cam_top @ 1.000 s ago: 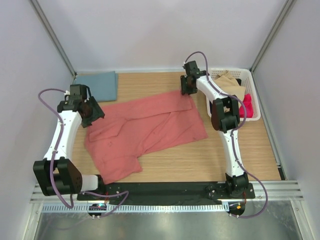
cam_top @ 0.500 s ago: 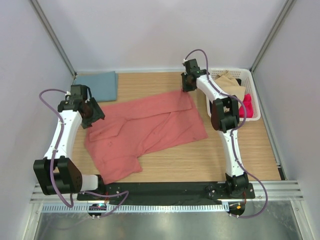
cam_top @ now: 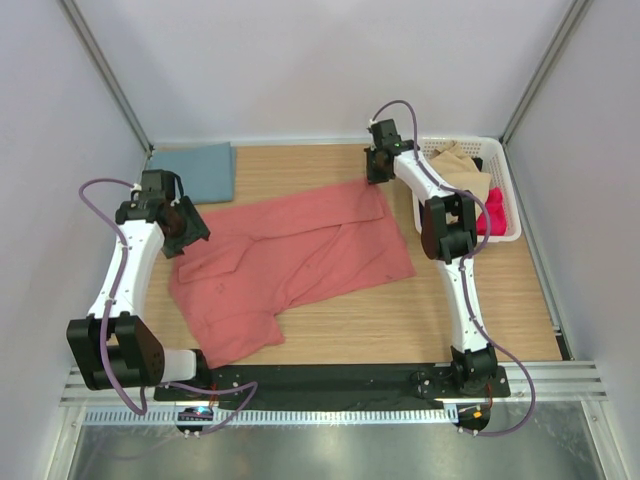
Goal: Fold and stack the t-shirts
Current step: Fold the tshirt
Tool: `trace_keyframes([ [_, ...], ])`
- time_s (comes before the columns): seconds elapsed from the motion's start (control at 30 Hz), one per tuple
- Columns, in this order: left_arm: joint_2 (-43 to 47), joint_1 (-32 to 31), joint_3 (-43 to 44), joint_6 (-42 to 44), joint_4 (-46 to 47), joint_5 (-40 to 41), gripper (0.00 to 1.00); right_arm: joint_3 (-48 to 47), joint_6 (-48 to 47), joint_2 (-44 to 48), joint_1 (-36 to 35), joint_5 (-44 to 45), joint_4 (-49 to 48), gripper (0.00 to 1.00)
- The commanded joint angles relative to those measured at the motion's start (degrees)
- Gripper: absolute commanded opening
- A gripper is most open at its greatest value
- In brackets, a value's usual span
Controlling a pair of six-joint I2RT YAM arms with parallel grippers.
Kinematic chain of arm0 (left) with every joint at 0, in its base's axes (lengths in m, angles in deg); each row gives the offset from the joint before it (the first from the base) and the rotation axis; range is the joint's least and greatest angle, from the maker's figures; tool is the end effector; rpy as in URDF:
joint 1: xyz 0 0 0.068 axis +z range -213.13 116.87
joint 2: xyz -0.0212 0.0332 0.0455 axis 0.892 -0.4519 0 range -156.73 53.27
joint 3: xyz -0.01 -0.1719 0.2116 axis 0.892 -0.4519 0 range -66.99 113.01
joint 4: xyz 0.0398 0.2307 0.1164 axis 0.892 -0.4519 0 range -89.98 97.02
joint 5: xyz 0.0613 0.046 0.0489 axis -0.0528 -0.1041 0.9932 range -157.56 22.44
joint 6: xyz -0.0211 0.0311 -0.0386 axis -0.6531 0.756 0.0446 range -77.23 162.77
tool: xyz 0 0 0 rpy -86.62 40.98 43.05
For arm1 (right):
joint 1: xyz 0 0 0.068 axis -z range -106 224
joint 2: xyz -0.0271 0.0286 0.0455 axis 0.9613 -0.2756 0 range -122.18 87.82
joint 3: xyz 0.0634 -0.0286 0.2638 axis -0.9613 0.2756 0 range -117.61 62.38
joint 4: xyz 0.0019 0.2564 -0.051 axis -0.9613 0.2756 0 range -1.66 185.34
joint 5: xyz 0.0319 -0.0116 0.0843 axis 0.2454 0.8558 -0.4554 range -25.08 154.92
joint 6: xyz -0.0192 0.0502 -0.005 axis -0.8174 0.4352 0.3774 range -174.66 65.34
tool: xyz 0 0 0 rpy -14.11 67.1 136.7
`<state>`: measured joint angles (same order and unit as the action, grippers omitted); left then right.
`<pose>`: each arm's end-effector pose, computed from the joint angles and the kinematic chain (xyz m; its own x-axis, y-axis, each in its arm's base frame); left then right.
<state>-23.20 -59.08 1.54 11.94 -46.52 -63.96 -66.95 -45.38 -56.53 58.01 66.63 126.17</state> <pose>0.2608 0.0207 0.2996 -0.7011 -0.5625 -0.4383 -0.5355 0.8212 -0.1974 0.5318 0.1514 0.1745 -0.7977 -0.0610 -0.6000 -0.1311 0.9886 0.0738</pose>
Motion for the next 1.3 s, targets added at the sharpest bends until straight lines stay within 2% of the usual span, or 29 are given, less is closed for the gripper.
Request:
trace_keyframes([
  [0.0,0.62,-0.28,0.55,0.25,-0.25,0.18,0.64,-3.11,1.17,2.05,0.26,1.27,-1.78,0.01],
  [0.2,0.88,-0.36,-0.59,-1.16,0.54,0.71,0.63,-2.5,6.71,4.87,1.13,8.12,-3.46,0.01],
  [0.43,1.23,-0.28,-1.21,-1.78,0.98,1.06,0.63,-5.49,6.98,1.01,1.57,5.4,-3.54,0.01],
  [0.8,-1.14,-0.36,-0.77,-3.97,1.59,-0.08,0.59,-7.77,6.98,-3.91,3.77,7.07,-7.23,0.01],
  [1.0,-1.14,-0.98,-1.03,-4.5,2.03,0.1,0.59,-7.07,7.85,-2.6,4.04,5.84,-10.49,0.01],
  [1.27,-4.82,-1.07,-2.44,-7.05,8.0,-2.36,0.57,-4.52,11.9,3.28,3.95,2.24,-12.07,0.01],
])
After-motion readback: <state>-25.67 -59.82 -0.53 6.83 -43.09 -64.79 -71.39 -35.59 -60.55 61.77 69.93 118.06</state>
